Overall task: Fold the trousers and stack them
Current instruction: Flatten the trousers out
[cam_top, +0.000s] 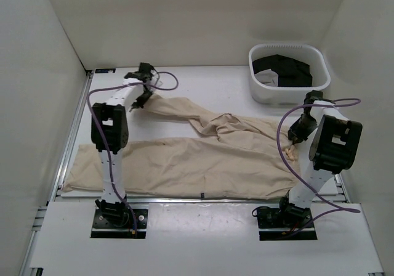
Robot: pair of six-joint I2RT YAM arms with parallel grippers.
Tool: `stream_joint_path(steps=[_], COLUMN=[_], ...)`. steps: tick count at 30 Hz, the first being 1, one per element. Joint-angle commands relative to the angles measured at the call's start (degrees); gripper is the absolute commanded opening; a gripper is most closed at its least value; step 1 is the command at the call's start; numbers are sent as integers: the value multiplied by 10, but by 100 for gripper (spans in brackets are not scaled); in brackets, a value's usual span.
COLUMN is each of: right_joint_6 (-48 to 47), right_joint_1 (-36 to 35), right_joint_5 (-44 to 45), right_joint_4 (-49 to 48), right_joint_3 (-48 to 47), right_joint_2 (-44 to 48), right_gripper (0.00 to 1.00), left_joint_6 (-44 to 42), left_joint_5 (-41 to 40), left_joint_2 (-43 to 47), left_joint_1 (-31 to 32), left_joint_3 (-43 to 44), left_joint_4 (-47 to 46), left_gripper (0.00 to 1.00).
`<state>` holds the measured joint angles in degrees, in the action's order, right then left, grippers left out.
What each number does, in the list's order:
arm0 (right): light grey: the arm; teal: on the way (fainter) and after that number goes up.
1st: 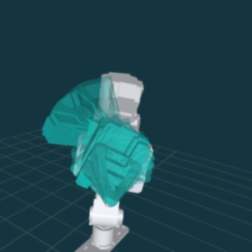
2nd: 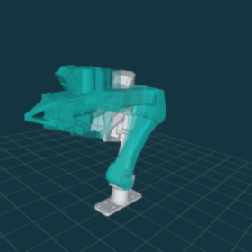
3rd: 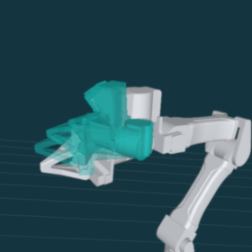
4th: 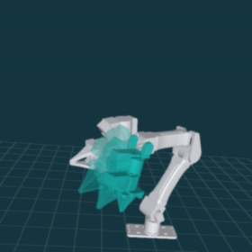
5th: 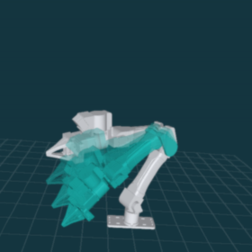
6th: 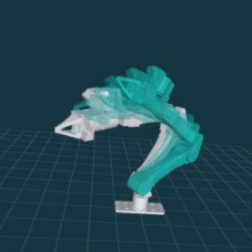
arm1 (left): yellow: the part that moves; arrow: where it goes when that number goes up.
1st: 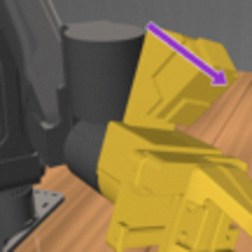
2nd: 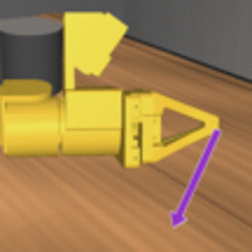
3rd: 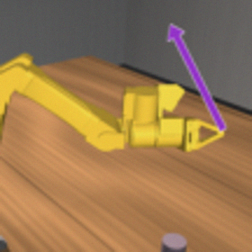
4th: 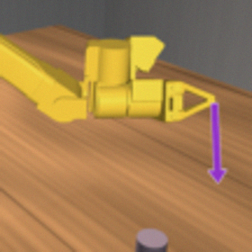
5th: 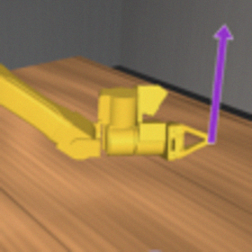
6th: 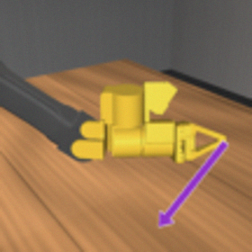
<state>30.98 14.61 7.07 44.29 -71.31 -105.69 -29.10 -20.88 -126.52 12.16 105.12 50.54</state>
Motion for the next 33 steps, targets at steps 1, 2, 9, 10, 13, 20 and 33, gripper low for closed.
stream_joint_path(steps=[1,2,9,10,13,20,33], right_joint_6=[-2,-8,-34,-40,-46,-64,-93], right_joint_1=[2,2,2,2,2,2,-33], right_joint_5=[-3,-3,10,10,10,-25,-102], right_joint_4=[-13,-7,-7,-2,-2,-13,-32], right_joint_3=[6,-7,-39,-47,-54,-41,-39], right_joint_2=[0,-7,26,41,72,180,155], right_gripper=[21,17,0,0,0,0,0], left_joint_6=[-2,-2,-26,-31,-39,-39,12], left_joint_5=[-47,-56,-83,-90,-104,-67,-36], left_joint_2=[80,80,92,101,126,160,-156], left_joint_1=[-37,-44,-91,-91,-91,-123,-135], left_joint_3=[-11,-11,43,43,51,89,322], left_joint_4=[-2,-2,3,3,21,67,61], left_gripper=[14,14,14,14,14,14,94])
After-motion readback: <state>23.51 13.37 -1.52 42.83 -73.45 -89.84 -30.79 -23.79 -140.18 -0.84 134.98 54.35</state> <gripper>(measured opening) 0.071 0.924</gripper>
